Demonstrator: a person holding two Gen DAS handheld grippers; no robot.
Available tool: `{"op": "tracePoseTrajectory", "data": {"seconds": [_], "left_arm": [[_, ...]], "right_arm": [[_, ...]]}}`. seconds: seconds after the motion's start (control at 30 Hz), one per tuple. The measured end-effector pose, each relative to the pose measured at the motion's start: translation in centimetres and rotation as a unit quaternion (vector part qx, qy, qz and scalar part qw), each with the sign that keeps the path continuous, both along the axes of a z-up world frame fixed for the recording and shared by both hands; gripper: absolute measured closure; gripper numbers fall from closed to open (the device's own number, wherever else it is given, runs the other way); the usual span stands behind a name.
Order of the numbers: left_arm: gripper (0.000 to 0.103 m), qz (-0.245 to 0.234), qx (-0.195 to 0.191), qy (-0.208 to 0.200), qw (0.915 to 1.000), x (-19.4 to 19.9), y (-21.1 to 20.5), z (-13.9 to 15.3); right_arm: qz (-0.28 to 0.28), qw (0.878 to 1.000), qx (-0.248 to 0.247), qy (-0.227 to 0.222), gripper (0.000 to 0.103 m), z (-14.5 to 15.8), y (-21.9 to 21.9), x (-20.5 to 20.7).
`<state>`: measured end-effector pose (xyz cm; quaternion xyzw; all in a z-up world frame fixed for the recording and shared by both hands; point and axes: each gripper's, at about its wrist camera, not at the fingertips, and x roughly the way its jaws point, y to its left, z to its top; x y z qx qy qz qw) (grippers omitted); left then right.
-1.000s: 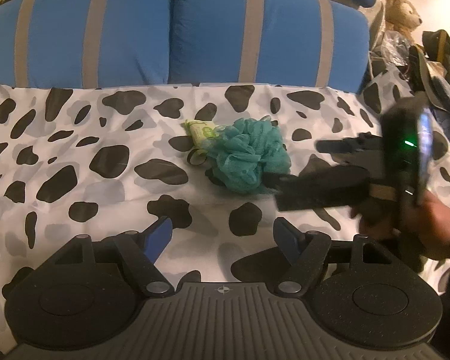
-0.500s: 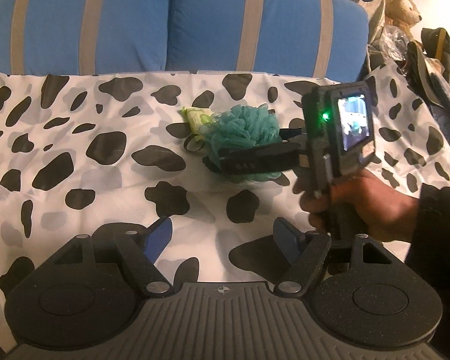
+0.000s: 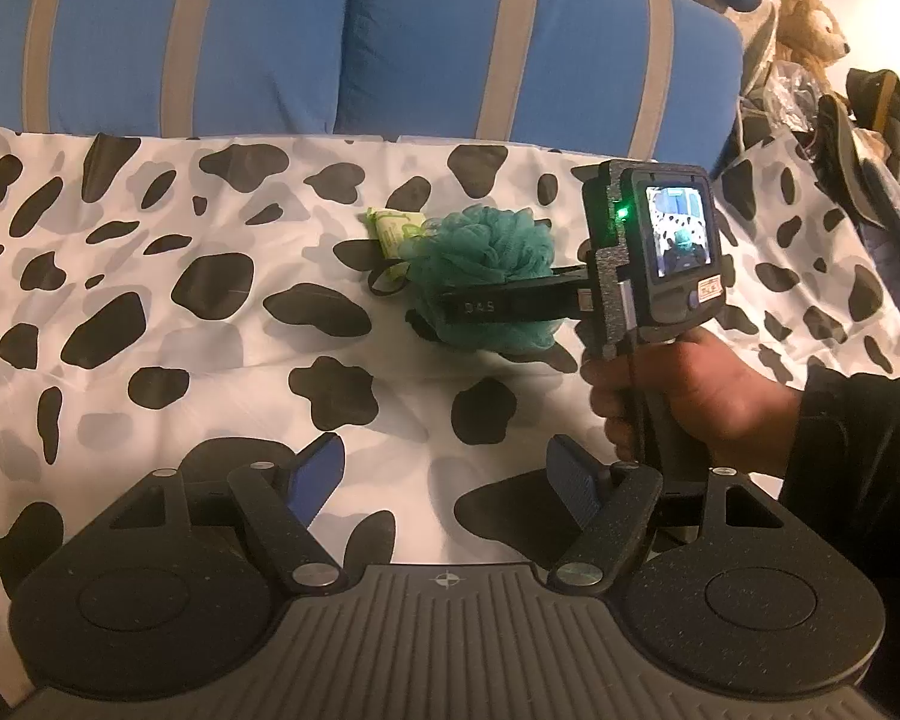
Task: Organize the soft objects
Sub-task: 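Lower the right tool onto the teal loofah and close on it, then lift the loofah with the right tool while the left tool grasps the green soap packet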
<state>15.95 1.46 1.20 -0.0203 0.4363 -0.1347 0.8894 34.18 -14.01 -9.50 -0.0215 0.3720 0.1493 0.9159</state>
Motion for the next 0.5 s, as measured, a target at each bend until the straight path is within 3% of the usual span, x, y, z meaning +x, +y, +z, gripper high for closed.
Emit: {"op": "tracePoseTrajectory", "data": {"seconds": [0.2, 0.5], "left_arm": [[0.029, -0.001, 0.005, 0.001, 1.0, 0.1, -0.4, -0.2], [0.029, -0.009, 0.012, -0.001, 0.9999, 0.3, -1.7, -0.6]], "right_arm": [[0.014, 1.0, -0.002, 0.0, 0.047, 1.1, -0.8, -0.8], [0.013, 1.0, -0.008, -0.016, 0.054, 4.1, -4.1, -3.0]]}}
